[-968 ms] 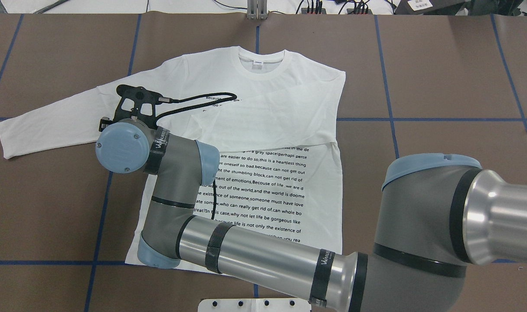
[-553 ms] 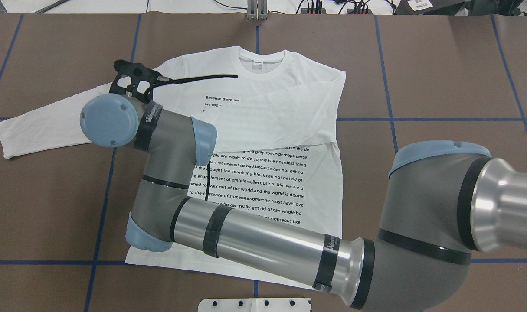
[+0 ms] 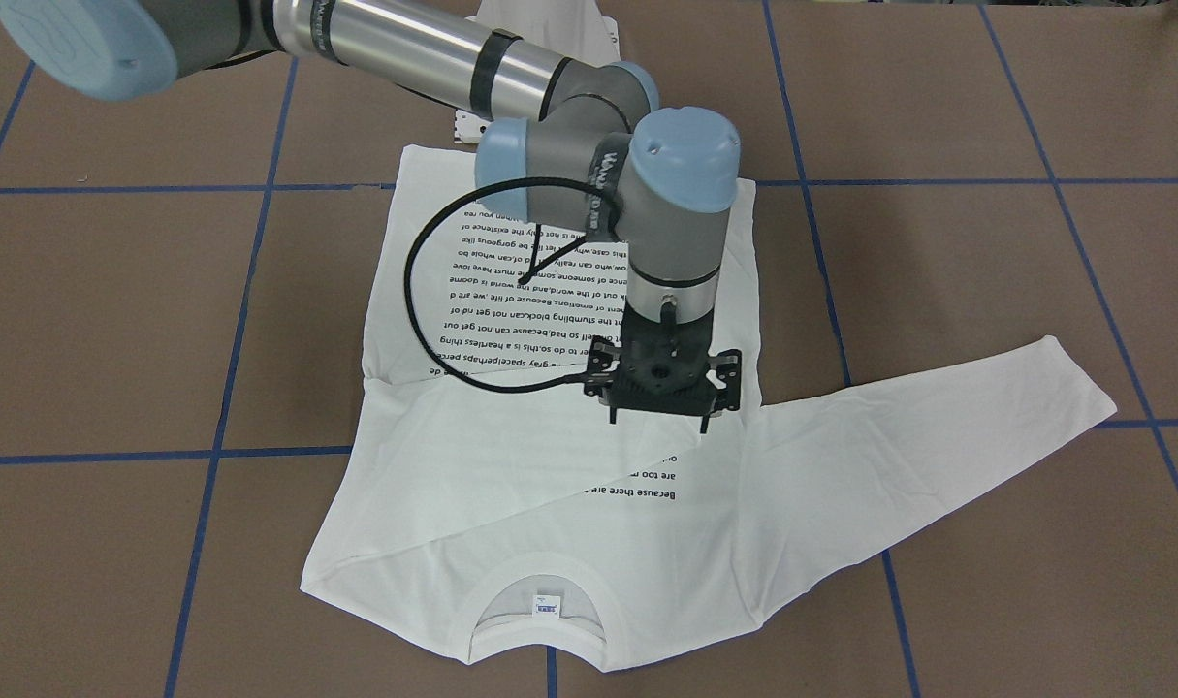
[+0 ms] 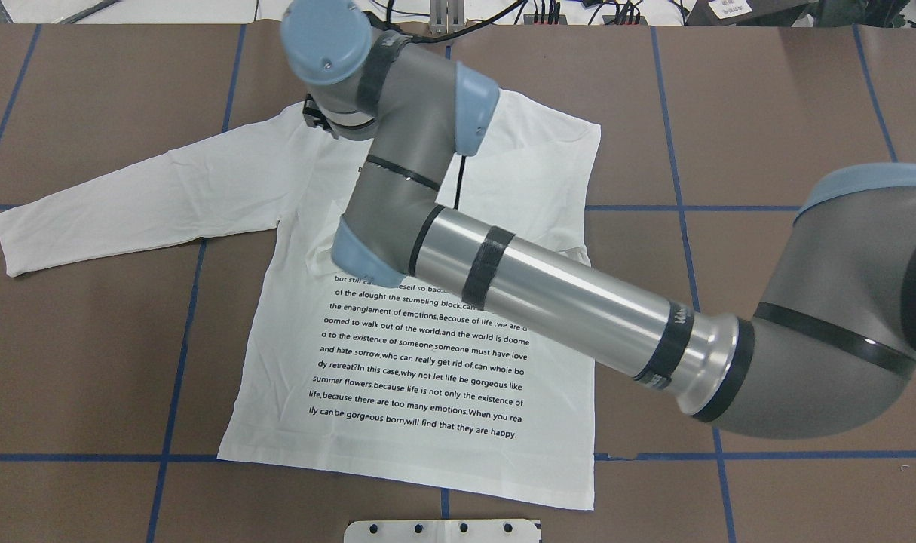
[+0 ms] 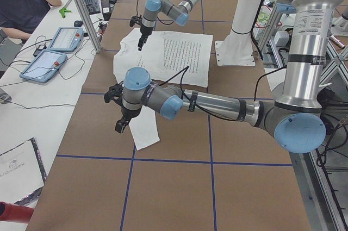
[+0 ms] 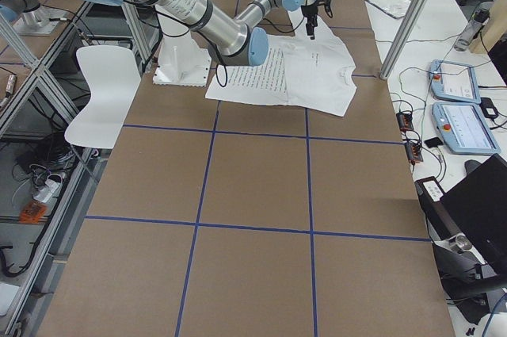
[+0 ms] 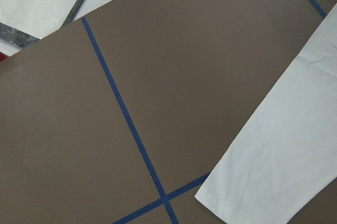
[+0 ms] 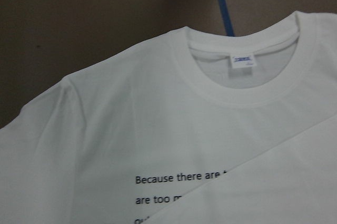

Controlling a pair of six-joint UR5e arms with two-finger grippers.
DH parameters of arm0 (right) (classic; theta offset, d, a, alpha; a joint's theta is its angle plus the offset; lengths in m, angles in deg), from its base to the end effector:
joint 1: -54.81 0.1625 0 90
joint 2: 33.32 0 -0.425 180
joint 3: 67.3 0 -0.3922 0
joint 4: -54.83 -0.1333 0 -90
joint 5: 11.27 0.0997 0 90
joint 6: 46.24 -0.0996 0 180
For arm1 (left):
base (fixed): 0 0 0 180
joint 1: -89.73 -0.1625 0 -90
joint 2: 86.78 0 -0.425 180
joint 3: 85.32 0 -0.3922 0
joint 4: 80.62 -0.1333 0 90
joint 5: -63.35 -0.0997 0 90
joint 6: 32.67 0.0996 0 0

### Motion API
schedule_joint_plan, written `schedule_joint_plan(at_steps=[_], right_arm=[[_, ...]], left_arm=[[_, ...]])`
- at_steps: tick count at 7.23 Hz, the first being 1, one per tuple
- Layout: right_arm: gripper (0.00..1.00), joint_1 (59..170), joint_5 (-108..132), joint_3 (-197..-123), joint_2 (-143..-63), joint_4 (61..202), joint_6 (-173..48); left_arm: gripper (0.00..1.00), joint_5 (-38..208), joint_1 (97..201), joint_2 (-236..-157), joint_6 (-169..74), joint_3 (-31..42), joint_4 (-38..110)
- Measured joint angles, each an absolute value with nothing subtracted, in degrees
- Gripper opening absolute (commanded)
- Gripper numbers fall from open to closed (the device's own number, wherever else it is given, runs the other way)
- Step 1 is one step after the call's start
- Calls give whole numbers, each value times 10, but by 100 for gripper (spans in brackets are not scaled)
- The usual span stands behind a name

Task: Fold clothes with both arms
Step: 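Raise the right gripper and withdraw it to the table corner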

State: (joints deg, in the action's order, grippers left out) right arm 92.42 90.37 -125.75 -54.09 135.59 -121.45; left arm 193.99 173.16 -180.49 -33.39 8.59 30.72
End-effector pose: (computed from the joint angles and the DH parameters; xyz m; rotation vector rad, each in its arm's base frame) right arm -0.6020 -0.6067 0.0673 0.1890 -0.8197 0.2915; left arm -0.0062 -0.5443 0.5525 0.4397 0.7247 0.2751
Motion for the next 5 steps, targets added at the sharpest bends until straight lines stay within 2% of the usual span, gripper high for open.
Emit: schedule_joint_plan(at_steps=[3,5], right_arm=[[99,1050,1034,-1410,-694,1440,-1025],[99,1139,1111,-1488,-815,1447,-878]], left_arm=[[98,1935,1682,-1767,-477,32,455],[86,1931,1640,-1745,-583,-28,600]])
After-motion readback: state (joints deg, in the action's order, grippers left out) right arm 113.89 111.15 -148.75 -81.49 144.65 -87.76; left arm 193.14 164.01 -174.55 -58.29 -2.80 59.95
